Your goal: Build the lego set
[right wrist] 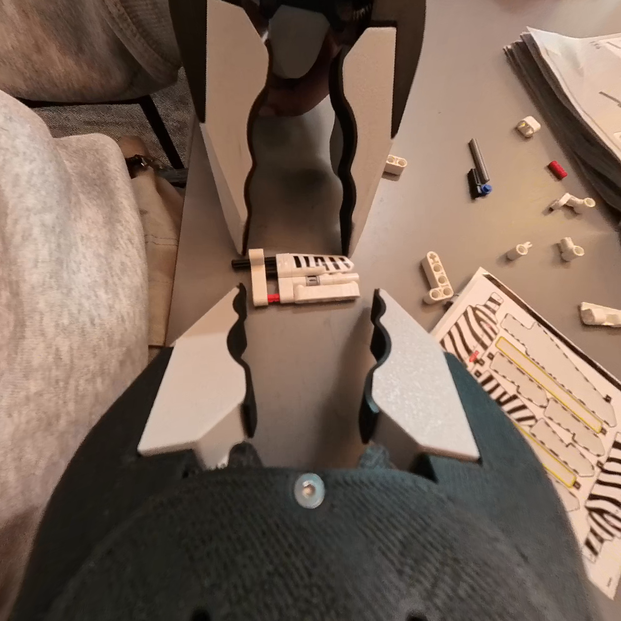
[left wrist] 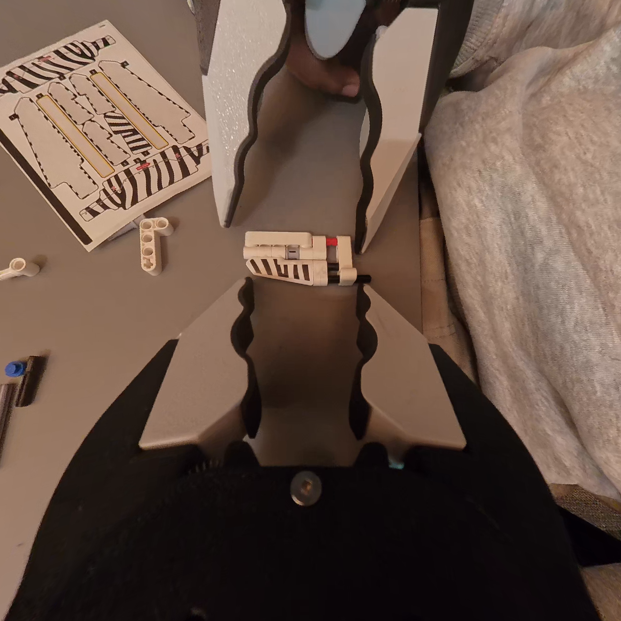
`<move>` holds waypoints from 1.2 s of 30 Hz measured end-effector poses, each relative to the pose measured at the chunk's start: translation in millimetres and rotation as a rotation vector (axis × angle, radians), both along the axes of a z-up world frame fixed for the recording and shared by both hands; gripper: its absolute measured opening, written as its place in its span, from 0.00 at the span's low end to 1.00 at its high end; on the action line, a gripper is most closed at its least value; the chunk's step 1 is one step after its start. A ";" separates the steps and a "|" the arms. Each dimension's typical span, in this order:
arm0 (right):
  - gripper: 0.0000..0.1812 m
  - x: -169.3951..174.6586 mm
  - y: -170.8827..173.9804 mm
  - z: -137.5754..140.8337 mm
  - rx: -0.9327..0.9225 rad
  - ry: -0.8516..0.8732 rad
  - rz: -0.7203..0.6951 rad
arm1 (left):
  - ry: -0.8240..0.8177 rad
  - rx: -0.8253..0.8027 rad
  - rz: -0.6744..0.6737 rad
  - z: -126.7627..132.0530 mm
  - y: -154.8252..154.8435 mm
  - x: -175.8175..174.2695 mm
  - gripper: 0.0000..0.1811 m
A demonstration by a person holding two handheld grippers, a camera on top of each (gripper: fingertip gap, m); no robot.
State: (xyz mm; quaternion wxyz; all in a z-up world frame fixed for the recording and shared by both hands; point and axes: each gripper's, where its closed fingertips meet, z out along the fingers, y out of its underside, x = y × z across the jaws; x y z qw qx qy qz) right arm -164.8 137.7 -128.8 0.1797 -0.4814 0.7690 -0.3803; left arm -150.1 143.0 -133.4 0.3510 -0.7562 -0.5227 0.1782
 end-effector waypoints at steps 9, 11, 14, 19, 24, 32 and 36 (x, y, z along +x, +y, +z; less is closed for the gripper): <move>0.39 -4.1 0.1 -1.1 0.035 -0.010 -0.006 | -0.002 0.014 0.025 0.2 -4.8 -3.8 0.40; 0.38 -3.3 1.3 -1.6 0.050 -0.015 0.002 | -0.001 0.003 0.022 -0.5 -6.2 -7.8 0.40; 0.35 -2.0 3.6 -2.0 0.069 -0.021 0.017 | -0.001 -0.010 0.003 -1.1 -3.9 -12.3 0.40; 0.32 -0.8 6.0 -1.0 0.055 -0.018 0.031 | 0.004 -0.033 0.003 -1.7 -4.1 -12.3 0.39; 0.41 -6.0 0.9 1.0 0.003 -0.002 0.013 | 0.006 -0.040 0.010 -1.7 -4.7 -11.7 0.39; 0.47 -0.2 -1.1 4.9 -0.079 0.015 0.098 | 0.007 -0.056 0.035 -2.1 -5.9 -5.7 0.41; 0.45 6.7 -1.0 5.5 -0.088 0.015 0.166 | 0.007 -0.063 0.040 -2.2 -5.1 -3.7 0.41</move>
